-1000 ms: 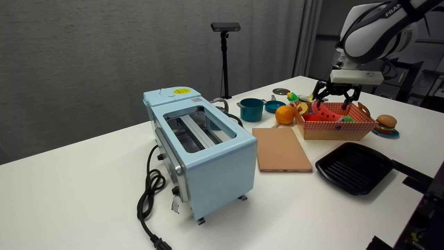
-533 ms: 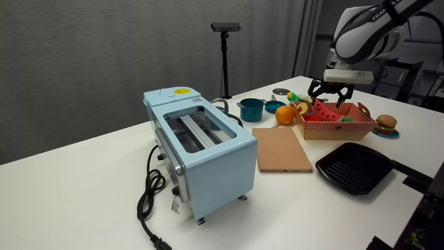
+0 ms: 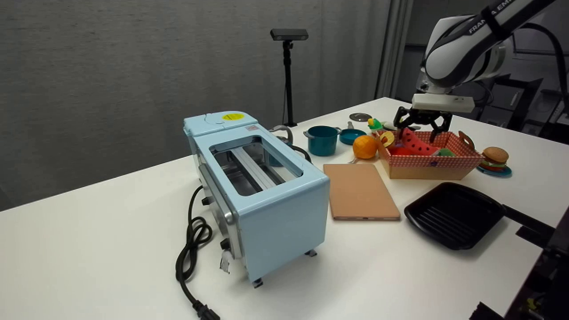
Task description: Take the objects from the basket and drop them on the table
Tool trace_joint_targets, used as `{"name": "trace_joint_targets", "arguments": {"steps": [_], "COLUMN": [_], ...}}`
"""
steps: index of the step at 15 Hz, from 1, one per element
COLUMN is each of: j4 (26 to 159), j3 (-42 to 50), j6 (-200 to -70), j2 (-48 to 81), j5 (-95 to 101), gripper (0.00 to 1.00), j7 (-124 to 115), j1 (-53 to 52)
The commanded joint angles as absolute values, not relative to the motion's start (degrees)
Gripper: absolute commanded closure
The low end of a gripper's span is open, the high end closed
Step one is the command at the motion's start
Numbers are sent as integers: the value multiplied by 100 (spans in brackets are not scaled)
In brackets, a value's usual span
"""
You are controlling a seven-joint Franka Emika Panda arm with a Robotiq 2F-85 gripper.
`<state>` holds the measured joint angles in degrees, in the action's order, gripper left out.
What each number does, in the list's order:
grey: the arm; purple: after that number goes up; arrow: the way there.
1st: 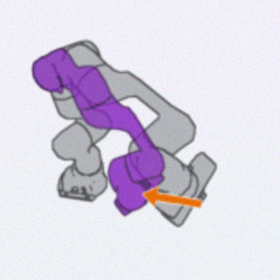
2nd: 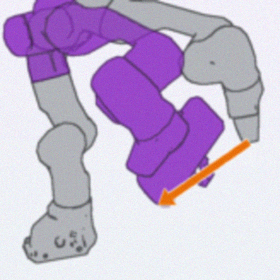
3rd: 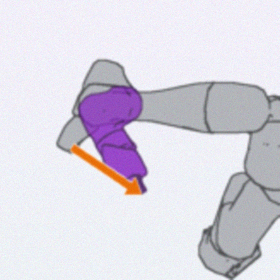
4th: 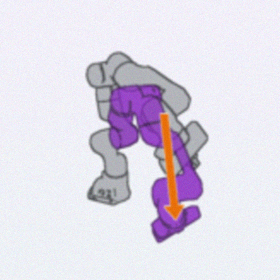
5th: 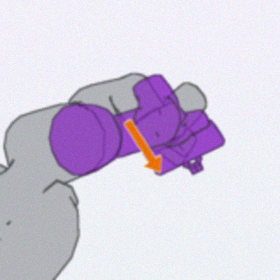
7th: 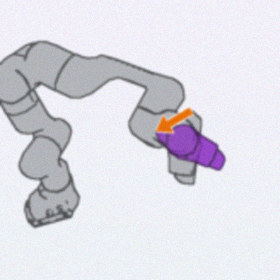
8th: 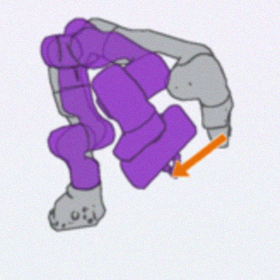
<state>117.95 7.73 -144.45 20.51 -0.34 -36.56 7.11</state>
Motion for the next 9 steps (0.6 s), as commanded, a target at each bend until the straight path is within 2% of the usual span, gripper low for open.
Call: {"name": "trace_joint_targets", "arguments": {"steps": [1,9], "j4": [11642,11542], "j3": [864,949], "j6": [-14471,-14602], "j2": [2188,2407], "j5": [-289,-228], "gripper": [0,0], "j7": [-3544,-3597], "j1": [580,471]}}
